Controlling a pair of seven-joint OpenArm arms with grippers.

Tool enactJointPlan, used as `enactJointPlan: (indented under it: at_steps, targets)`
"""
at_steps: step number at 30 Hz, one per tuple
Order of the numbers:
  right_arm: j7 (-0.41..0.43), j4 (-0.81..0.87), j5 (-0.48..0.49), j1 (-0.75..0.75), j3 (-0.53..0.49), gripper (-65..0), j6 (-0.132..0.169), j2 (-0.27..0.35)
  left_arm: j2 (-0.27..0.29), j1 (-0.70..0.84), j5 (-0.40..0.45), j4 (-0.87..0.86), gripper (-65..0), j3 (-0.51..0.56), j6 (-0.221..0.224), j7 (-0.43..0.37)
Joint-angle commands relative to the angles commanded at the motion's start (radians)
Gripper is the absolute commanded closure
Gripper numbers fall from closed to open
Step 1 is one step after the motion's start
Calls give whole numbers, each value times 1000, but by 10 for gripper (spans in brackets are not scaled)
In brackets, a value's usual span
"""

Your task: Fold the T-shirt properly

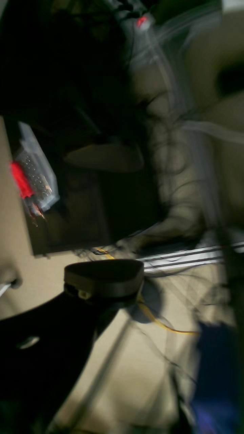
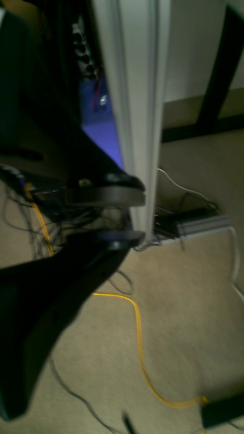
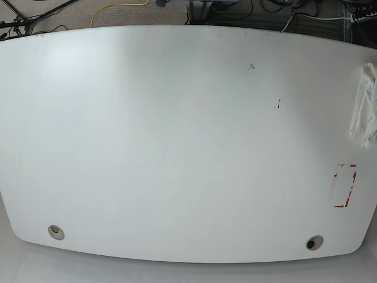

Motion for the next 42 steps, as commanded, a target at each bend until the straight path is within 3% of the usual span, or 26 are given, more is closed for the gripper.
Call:
enactJointPlan:
  at_steps: [10, 15, 20, 21, 27, 33, 38, 42]
  targets:
    - [2, -273, -183, 204, 0, -116, -5, 0, 0, -238, 6, -384, -372, 2, 0, -3]
    - [2, -417, -252, 307, 0, -116, -64, 6, 0, -350, 6, -540, -372, 2, 15, -3]
    - [2, -542, -339, 402, 0, -116, -147, 23, 0, -474, 6, -715, -375, 2, 109, -18]
    - [2, -574, -368, 425, 0, -116, -176, 26, 0, -509, 8, -767, -375, 2, 140, -40]
    - [0, -652, -454, 488, 0, -120, -251, 26, 0, -591, 9, -904, -376, 3, 224, -104]
    - [-3, -733, -496, 542, 0, -122, -326, 32, -2, -638, 9, -951, -376, 3, 230, -138]
    - [-2, -789, -549, 572, 0, -122, -357, 32, 2, -641, 37, -951, -376, 55, 230, -141]
    - [0, -795, -562, 575, 0, -122, -363, 31, 5, -643, 37, -951, -376, 83, 232, -141]
